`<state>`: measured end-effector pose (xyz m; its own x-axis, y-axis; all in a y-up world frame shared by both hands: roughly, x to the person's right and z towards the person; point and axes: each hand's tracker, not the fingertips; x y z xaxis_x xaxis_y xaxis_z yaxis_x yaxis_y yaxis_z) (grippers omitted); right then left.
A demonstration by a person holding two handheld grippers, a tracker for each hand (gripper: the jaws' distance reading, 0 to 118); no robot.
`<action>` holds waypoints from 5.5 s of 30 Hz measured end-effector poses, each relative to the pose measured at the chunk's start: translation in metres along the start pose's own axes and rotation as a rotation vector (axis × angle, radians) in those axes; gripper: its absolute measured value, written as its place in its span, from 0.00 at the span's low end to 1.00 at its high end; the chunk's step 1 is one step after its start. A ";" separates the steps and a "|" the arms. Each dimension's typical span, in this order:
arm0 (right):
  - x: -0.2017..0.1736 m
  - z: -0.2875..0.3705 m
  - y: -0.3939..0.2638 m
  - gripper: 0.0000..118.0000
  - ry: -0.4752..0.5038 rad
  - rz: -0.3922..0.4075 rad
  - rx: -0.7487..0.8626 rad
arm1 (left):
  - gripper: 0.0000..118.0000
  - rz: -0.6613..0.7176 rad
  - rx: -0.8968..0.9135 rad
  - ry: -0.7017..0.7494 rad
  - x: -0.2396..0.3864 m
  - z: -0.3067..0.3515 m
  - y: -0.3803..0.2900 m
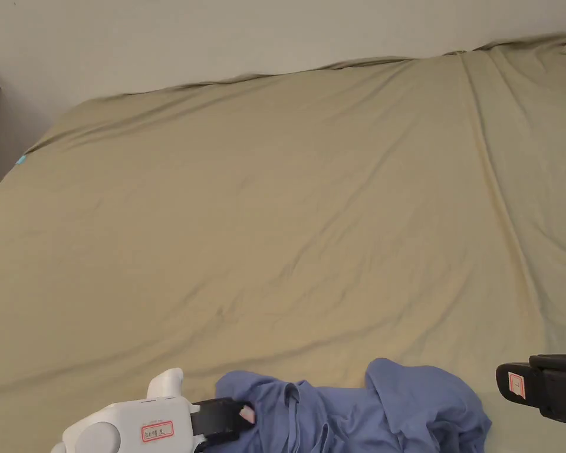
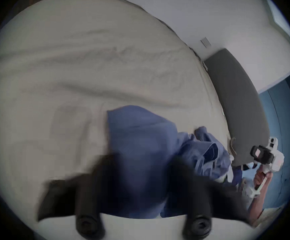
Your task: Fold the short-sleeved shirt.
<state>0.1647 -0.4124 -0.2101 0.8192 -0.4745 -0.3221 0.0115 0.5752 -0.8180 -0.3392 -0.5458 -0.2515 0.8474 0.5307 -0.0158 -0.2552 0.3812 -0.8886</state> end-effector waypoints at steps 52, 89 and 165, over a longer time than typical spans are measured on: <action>-0.034 0.008 -0.004 0.03 -0.242 0.174 0.011 | 0.08 -0.279 0.104 0.251 0.143 0.006 -0.028; -0.020 -0.183 -0.035 0.03 -0.097 0.154 -0.335 | 0.08 -0.058 0.125 0.050 0.054 0.058 -0.022; -0.091 0.083 0.150 0.03 -0.645 0.301 0.774 | 0.00 -0.474 0.971 0.453 0.284 0.156 0.113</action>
<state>0.1391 -0.2275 -0.2645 0.9965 0.0731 0.0396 -0.0666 0.9871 -0.1454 -0.1996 -0.2343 -0.2847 0.9916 -0.0627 -0.1127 0.0479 0.9904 -0.1294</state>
